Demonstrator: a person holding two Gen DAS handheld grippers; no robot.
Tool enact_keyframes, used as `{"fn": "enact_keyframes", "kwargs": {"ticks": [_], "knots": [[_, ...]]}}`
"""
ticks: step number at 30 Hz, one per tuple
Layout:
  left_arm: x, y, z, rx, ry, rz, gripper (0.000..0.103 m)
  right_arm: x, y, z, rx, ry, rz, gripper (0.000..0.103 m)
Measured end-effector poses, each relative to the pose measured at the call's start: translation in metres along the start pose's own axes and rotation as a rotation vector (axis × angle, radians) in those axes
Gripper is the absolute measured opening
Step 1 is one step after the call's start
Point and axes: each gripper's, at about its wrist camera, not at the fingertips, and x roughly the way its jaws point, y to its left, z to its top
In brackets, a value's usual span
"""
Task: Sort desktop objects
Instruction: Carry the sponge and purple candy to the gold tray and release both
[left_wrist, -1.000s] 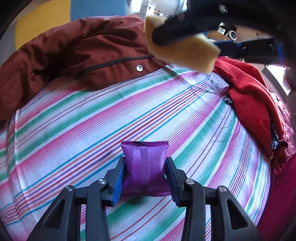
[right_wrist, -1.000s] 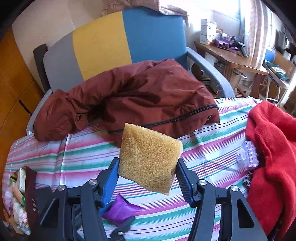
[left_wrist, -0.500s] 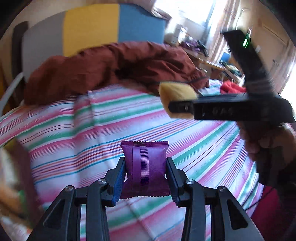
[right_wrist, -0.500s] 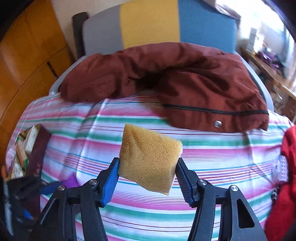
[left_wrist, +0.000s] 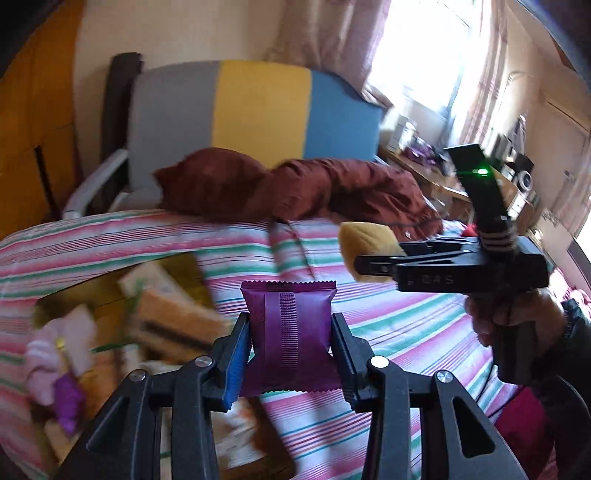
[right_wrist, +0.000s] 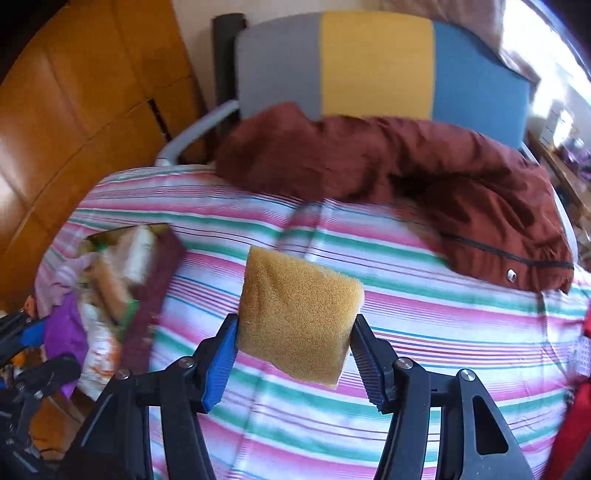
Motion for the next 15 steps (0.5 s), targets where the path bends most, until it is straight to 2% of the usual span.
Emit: {"fn": "enact_keyframes", "kwargs": {"ticks": [6, 11, 15], "knots": [[-0.035, 0.054, -0.021, -0.064, -0.052, 0.121, 0.042, -0.006, 0.08, 0.009, -0.064, -0.053, 0.097, 0.06], [-0.057, 0.09, -0.04, -0.08, -0.095, 0.259, 0.042, 0.002, 0.142, 0.021, -0.103, -0.074, 0.172, 0.06], [-0.062, 0.109, -0.052, -0.116, -0.105, 0.295, 0.042, 0.016, 0.189, 0.029, -0.146, -0.065, 0.193, 0.06]]}}
